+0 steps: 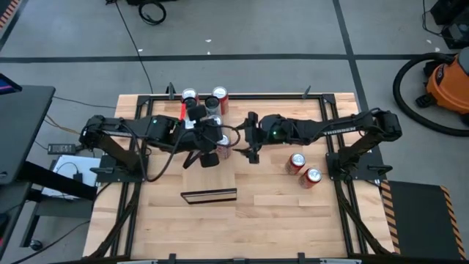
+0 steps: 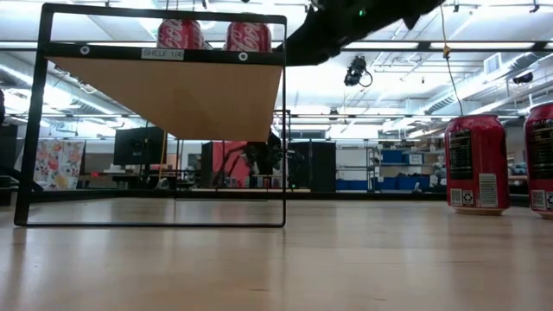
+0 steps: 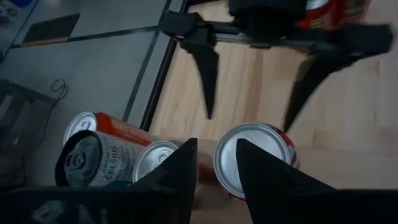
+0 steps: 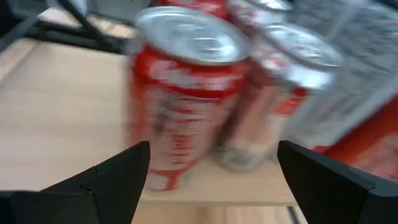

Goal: Place canned beverage on shelf
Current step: Align the red soda can with the other red soda can on the shelf, then put the left red and black soda can on the shelf

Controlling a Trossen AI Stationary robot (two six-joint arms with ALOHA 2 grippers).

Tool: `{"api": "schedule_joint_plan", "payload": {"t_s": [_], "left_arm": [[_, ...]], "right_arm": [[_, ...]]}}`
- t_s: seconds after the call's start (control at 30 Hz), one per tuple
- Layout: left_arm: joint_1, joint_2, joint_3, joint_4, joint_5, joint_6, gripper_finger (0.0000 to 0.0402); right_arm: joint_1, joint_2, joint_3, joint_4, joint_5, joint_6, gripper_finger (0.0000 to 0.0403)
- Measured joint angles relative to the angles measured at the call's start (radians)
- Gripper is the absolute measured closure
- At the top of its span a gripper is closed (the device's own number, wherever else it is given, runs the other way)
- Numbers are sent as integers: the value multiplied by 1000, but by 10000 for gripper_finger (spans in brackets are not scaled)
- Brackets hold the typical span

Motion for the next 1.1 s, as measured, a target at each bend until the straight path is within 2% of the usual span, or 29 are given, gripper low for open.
{"api": "schedule_joint_plan", "payload": {"t_s": [0.27, 0.5, 0.67, 0.9, 1.1], "left_arm": [[4, 0, 0, 21, -3, 6, 281], [-7, 0, 0, 65, 13, 18, 281], [-70, 0, -11, 244, 100, 95, 281], [-115, 11, -148, 468, 106, 145, 281], [-132, 13, -296, 648, 102, 145, 281]], "right_arm": [[-54, 1, -66, 189, -10, 10, 39], [-62, -1, -65, 171, -33, 24, 39], [-53, -91, -65, -24, -10, 21, 39], [-14, -295, -74, -379, -29, 166, 39], [63, -384, -115, -575, -5, 241, 39]]}}
